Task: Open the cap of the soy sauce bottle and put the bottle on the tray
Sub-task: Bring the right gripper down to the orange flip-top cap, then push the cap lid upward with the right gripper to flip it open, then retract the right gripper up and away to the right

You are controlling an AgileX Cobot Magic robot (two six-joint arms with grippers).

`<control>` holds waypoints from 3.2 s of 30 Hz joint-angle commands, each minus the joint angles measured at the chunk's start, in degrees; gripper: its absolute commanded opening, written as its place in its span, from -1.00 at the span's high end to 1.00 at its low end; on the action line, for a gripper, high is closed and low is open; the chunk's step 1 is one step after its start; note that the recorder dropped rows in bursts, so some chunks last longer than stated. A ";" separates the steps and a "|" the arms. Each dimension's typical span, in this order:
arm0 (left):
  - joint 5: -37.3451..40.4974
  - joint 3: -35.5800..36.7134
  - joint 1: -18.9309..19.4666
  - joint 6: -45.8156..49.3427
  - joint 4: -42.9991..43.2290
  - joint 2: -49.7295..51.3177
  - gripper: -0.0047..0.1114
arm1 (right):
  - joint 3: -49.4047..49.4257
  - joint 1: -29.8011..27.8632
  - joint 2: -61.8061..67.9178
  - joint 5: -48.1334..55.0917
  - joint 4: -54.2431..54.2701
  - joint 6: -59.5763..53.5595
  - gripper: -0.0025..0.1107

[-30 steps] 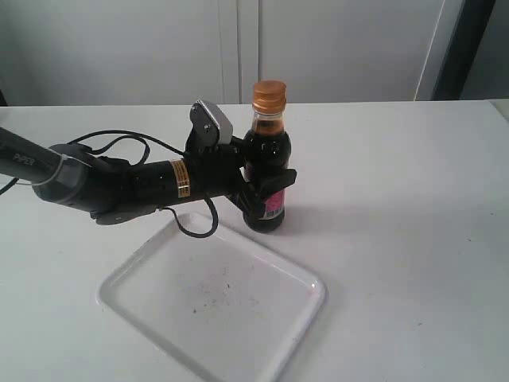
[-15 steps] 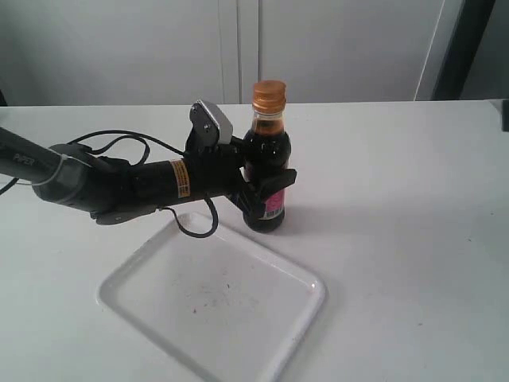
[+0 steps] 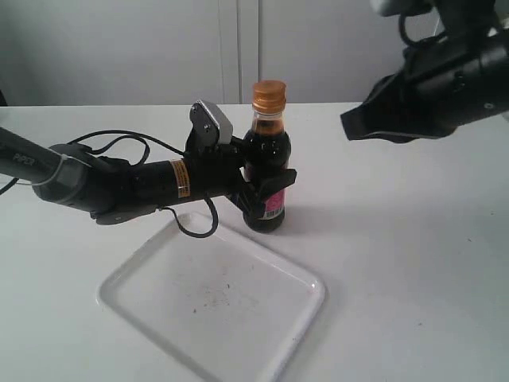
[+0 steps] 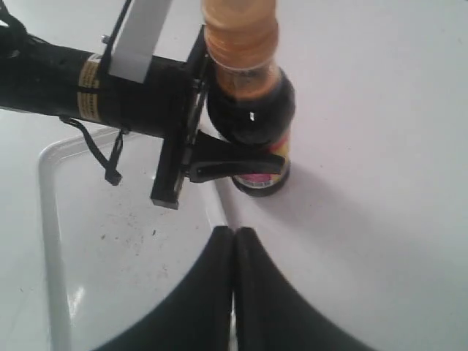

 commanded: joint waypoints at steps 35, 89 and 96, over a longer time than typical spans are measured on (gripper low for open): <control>-1.69 -0.19 -0.33 2.91 4.81 -0.38 0.92 | -21.16 4.31 20.47 3.89 -4.27 1.33 0.96; -1.24 -0.19 -0.33 1.72 2.96 -4.38 0.92 | -20.49 -10.03 17.22 7.98 -32.83 16.85 0.96; 2.47 0.12 -0.33 -3.07 7.26 -11.62 0.92 | -12.47 -13.46 9.62 1.44 -34.24 19.36 0.96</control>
